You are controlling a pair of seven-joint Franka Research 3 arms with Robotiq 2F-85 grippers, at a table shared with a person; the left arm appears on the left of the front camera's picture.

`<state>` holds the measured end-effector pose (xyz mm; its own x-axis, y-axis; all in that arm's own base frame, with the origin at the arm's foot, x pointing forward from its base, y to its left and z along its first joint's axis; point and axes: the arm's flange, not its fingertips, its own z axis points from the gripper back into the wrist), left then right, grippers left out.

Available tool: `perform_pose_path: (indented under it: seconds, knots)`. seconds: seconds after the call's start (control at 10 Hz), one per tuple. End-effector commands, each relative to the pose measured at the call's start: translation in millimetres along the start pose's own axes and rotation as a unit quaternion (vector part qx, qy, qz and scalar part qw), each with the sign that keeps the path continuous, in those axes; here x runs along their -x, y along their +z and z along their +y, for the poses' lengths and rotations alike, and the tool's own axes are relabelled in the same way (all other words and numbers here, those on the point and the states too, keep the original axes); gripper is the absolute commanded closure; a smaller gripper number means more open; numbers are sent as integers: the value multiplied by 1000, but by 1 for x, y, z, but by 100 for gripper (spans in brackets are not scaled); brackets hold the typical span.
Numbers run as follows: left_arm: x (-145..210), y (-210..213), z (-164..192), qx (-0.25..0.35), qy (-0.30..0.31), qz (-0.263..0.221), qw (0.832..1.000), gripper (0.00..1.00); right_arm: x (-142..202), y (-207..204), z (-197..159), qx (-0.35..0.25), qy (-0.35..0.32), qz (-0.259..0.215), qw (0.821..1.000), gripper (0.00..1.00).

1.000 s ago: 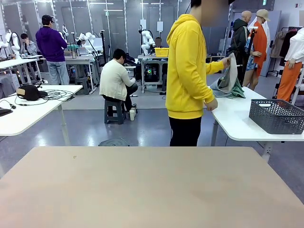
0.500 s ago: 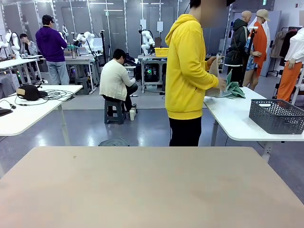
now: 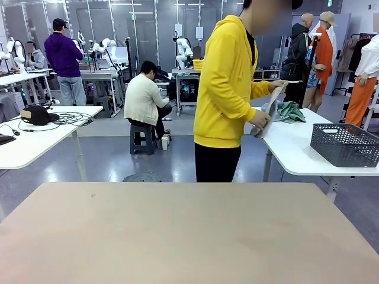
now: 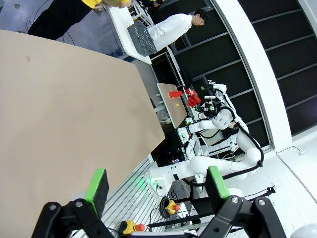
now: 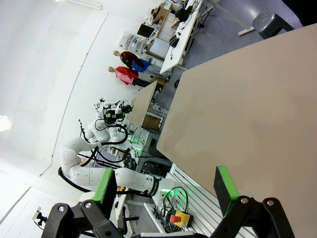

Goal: Fold the towels and place them in the basket.
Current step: When a person lays out a Towel with hook on the table, fold it in half twice.

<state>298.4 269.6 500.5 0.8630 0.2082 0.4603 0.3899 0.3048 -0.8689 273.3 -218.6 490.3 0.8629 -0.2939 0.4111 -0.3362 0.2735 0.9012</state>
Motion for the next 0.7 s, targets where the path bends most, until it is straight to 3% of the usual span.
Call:
perform_pose_path:
  seconds: [0.0, 0.6]
  knots:
    - [2, 1, 1, 2, -3, 3, 1000, 0, -2, 1, 0, -5, 11, -5, 1000, 0]
    - [2, 1, 1, 2, -3, 3, 1000, 0, -2, 1, 0, -5, 11, -5, 1000, 0]
